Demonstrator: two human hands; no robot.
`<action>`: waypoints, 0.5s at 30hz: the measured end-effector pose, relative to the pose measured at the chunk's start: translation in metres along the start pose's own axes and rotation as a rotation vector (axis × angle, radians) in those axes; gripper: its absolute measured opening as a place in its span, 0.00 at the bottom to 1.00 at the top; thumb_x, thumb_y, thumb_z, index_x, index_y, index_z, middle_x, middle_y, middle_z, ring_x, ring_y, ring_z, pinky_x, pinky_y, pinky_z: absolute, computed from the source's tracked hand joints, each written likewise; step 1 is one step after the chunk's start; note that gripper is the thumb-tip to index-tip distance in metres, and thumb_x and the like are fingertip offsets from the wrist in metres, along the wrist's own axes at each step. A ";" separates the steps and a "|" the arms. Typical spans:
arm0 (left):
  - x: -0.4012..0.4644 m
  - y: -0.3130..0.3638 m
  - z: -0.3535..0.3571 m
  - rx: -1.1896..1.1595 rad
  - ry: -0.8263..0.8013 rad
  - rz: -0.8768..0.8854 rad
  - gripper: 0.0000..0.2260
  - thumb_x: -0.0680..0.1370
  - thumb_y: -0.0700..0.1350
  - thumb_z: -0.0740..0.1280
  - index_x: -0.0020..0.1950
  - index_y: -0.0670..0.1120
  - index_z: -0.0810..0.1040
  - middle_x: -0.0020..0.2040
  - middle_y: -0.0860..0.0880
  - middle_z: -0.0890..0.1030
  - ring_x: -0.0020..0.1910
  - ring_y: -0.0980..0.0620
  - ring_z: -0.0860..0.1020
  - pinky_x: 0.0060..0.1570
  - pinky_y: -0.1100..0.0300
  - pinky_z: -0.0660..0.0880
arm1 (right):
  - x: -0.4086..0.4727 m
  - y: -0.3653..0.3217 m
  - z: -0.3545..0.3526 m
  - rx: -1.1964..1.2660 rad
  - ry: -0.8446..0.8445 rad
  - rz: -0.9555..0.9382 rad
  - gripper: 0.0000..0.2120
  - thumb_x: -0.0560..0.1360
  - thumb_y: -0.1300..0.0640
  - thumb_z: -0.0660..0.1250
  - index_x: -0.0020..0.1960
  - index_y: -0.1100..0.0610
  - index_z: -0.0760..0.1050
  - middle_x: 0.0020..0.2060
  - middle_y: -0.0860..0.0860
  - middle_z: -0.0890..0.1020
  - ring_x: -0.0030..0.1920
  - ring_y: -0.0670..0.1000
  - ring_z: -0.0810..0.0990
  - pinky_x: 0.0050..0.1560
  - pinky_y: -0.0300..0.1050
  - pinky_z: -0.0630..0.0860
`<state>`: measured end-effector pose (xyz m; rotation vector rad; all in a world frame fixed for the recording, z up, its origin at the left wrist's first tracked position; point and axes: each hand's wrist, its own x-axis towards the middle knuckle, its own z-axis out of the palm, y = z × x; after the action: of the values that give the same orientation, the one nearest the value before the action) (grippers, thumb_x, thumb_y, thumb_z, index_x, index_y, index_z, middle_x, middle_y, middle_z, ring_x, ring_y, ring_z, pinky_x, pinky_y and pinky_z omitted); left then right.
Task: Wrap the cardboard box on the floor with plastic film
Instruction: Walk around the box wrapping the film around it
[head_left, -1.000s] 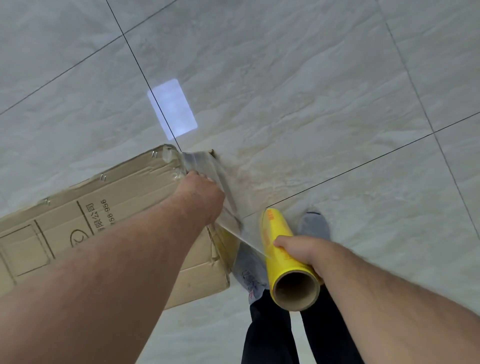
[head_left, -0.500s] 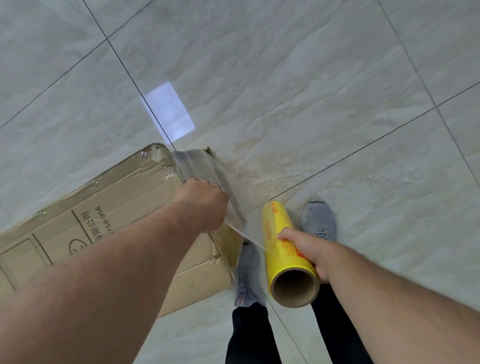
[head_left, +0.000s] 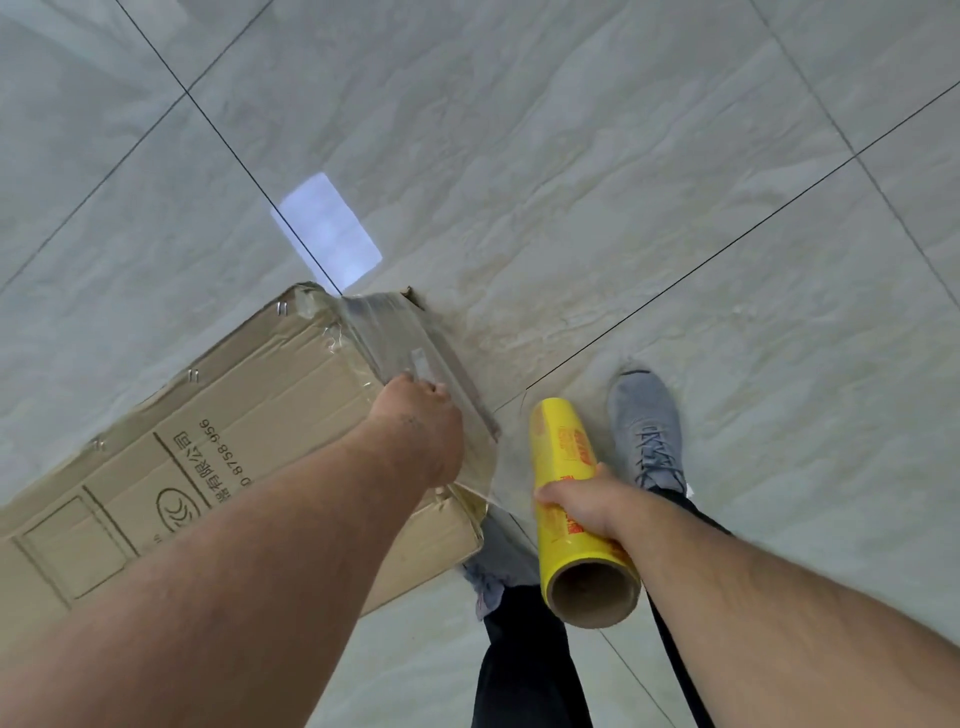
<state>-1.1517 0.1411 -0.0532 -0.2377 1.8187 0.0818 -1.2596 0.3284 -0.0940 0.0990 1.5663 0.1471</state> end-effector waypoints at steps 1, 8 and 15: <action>-0.001 0.002 -0.001 -0.041 0.004 0.020 0.23 0.81 0.52 0.63 0.76 0.48 0.72 0.74 0.45 0.75 0.72 0.44 0.74 0.71 0.46 0.68 | -0.001 -0.001 0.003 -0.004 -0.021 -0.002 0.51 0.73 0.37 0.76 0.84 0.56 0.54 0.68 0.60 0.75 0.59 0.61 0.79 0.59 0.54 0.76; -0.001 0.012 -0.006 0.044 -0.116 0.067 0.21 0.82 0.52 0.61 0.76 0.53 0.72 0.76 0.46 0.73 0.73 0.41 0.72 0.67 0.44 0.68 | 0.008 0.016 0.020 0.171 -0.143 -0.032 0.46 0.75 0.34 0.75 0.82 0.57 0.63 0.64 0.60 0.80 0.59 0.63 0.84 0.68 0.63 0.80; -0.004 0.023 -0.004 0.097 -0.145 0.008 0.22 0.81 0.53 0.57 0.75 0.52 0.74 0.75 0.48 0.75 0.73 0.43 0.73 0.65 0.43 0.66 | 0.012 0.014 0.047 0.242 -0.073 -0.029 0.44 0.79 0.27 0.64 0.81 0.58 0.68 0.70 0.62 0.79 0.65 0.64 0.82 0.72 0.61 0.76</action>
<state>-1.1588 0.1634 -0.0500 -0.1520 1.6749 0.0164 -1.2135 0.3451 -0.1036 0.2686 1.5072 -0.0695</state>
